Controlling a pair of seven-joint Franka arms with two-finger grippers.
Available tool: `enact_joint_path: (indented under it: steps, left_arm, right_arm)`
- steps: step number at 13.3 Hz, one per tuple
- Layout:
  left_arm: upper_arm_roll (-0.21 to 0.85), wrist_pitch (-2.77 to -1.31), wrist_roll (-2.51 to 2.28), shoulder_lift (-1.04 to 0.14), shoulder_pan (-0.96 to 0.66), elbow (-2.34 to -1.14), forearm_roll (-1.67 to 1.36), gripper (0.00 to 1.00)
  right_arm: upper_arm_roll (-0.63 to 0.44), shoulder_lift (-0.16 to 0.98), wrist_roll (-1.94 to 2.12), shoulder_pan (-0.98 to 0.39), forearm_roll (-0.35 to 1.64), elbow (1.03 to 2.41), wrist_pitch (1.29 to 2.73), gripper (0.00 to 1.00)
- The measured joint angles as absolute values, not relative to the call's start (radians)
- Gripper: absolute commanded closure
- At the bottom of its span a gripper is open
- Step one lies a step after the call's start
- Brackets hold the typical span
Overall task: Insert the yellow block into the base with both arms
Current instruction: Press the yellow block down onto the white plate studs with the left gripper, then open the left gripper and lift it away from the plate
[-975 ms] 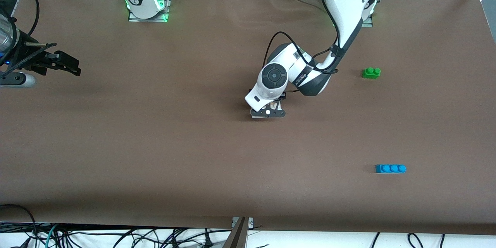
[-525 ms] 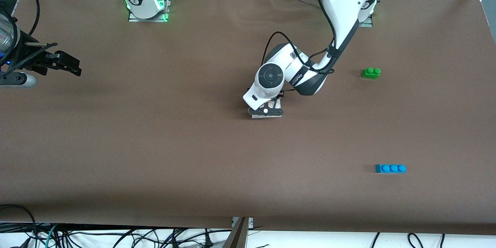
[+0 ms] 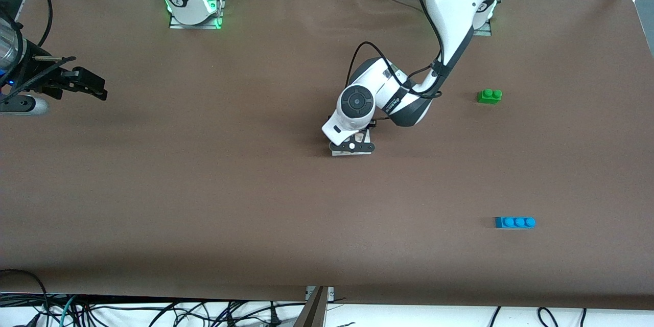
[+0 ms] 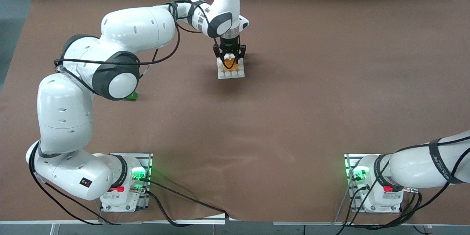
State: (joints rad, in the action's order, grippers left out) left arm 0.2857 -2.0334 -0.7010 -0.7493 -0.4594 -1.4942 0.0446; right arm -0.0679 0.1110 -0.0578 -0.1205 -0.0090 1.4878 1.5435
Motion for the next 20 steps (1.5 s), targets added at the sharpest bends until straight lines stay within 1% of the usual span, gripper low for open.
enact_joint_path:
  steps: [7, 8, 9, 10, 11, 18, 20]
  left_arm:
    - [0.286, -2.037, -0.701, -0.755, -0.460, -1.495, 0.045, 0.54]
    - [0.286, -2.037, -0.701, -0.757, -0.461, -1.496, 0.045, 0.51]
    - [0.286, -2.037, -0.701, -0.758, -0.461, -1.496, 0.045, 0.47]
    - [0.286, -2.037, -0.701, -0.759, -0.462, -1.497, 0.045, 0.28]
    - [0.286, -2.037, -0.701, -0.760, -0.462, -1.497, 0.045, 0.00]
    - [0.284, -2.037, -0.707, -0.757, -0.456, -1.492, 0.045, 0.00]
    - [0.278, -2.004, -0.712, -0.722, -0.435, -1.472, 0.045, 0.00]
  right_arm:
    - [-0.068, 0.111, -0.058, -0.120, -0.009, 1.488, 1.544, 0.01]
    - [-0.068, 0.111, -0.058, -0.120, -0.009, 1.488, 1.544, 0.01]
    - [-0.068, 0.111, -0.058, -0.120, -0.009, 1.488, 1.544, 0.01]
    - [-0.068, 0.111, -0.058, -0.120, -0.009, 1.488, 1.544, 0.01]
    - [-0.068, 0.111, -0.058, -0.120, -0.009, 1.488, 1.543, 0.01]
    - [-0.068, 0.111, -0.058, -0.120, -0.009, 1.488, 1.543, 0.01]
    - [-0.068, 0.111, -0.058, -0.120, -0.009, 1.488, 1.543, 0.01]
